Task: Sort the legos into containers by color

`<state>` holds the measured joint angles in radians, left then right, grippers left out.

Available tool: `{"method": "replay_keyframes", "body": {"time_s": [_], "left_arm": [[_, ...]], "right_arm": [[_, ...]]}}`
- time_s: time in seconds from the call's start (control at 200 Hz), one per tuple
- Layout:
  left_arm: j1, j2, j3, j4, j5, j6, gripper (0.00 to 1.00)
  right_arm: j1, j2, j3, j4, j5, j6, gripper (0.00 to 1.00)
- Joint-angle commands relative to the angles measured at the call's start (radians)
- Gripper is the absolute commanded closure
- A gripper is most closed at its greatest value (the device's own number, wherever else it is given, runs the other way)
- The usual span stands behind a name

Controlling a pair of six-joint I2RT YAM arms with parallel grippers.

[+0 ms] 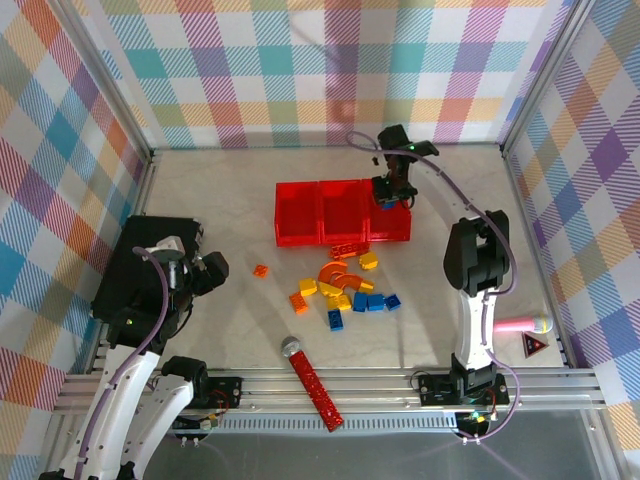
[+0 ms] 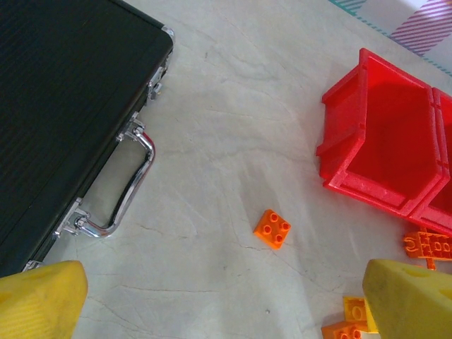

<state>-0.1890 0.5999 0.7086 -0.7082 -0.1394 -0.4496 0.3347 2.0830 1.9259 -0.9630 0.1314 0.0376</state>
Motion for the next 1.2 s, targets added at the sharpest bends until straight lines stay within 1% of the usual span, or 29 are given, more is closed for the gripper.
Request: {"method": "replay_keyframes", "body": {"time_s": [0.0, 0.085, 0.27, 0.54, 0.725, 0.99, 1.195], "left_arm": [[-0.006, 0.000, -0.001, -0.006, 0.015, -0.004, 0.00], [-0.007, 0.008, -0.013, 0.011, 0.028, -0.006, 0.00], [-0.007, 0.011, -0.021, 0.018, 0.035, -0.010, 0.00], [-0.007, 0.013, -0.030, 0.026, 0.033, -0.014, 0.00], [-0.007, 0.014, -0.033, 0.028, 0.032, -0.016, 0.00], [-0.007, 0.015, -0.037, 0.030, 0.034, -0.020, 0.00], [-0.007, -0.007, -0.039, 0.014, -0.007, -0.031, 0.00]], "right_arm": [[-0.019, 0.024, 0.031, -0.004, -0.049, 0.019, 0.71], [-0.022, 0.059, 0.027, 0.012, -0.086, -0.003, 0.71], [-0.024, 0.106, 0.027, 0.045, -0.103, -0.015, 0.71], [-0.025, 0.159, 0.049, 0.045, -0.103, -0.022, 0.71], [-0.026, 0.175, 0.051, 0.042, -0.115, -0.025, 0.68], [-0.027, 0.169, 0.062, 0.026, -0.099, -0.025, 0.63], [-0.026, 0.160, 0.077, 0.005, -0.096, -0.026, 0.62]]}}
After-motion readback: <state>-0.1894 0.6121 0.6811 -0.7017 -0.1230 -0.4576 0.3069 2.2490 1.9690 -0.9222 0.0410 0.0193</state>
